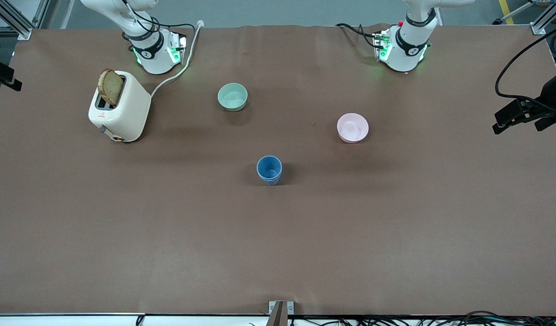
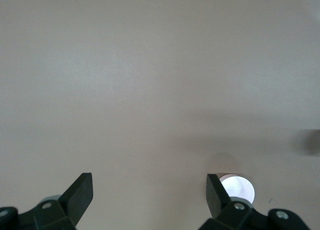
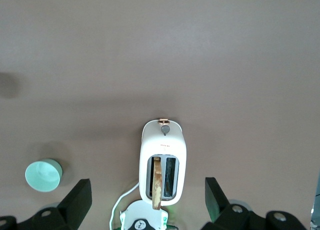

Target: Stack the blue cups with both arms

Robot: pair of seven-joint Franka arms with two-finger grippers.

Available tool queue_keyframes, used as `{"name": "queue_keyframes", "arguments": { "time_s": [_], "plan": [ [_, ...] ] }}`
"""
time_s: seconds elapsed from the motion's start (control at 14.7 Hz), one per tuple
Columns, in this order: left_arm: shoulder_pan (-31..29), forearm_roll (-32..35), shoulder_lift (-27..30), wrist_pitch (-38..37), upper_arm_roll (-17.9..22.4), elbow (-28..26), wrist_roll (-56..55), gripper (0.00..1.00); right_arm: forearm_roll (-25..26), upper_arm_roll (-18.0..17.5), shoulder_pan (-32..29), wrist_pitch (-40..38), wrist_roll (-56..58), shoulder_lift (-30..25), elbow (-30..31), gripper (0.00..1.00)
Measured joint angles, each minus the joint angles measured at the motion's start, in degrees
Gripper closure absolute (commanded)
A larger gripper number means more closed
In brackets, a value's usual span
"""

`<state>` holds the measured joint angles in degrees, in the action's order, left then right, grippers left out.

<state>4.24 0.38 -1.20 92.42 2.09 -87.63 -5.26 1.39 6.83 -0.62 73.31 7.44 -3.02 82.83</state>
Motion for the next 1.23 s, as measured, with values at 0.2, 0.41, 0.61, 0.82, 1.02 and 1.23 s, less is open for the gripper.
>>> {"name": "queue_keyframes", "arguments": {
  "time_s": [0.2,0.41,0.61,0.82,1.02,1.23],
  "plan": [
    [0.03,0.0,0.0,-0.01,-0.52,0.01,0.0,0.0,-0.01,-0.35,0.0,0.33,4.0,-0.52,0.02,0.0],
    [0.04,0.0,0.0,-0.05,-0.67,0.01,0.0,0.0,-0.05,-0.38,-0.01,1.81,5.53,-0.43,0.35,0.0],
    [0.06,0.0,0.0,-0.57,-0.72,0.01,0.01,0.0,-0.13,-0.76,-0.01,3.53,5.69,-0.26,0.37,0.0],
    [0.13,0.0,0.0,-0.6,-0.81,0.02,0.01,0.0,-0.14,-1.01,0.0,5.01,5.7,0.04,0.37,0.0],
    [0.13,0.0,0.0,-0.6,-0.84,0.04,0.01,0.0,-0.45,-0.99,0.0,5.27,5.66,0.46,0.38,0.0],
    [0.13,0.0,0.0,-0.6,-0.86,0.11,0.01,0.0,-2.63,-0.79,-0.27,5.38,4.41,1.0,0.38,0.0]
  ]
}}
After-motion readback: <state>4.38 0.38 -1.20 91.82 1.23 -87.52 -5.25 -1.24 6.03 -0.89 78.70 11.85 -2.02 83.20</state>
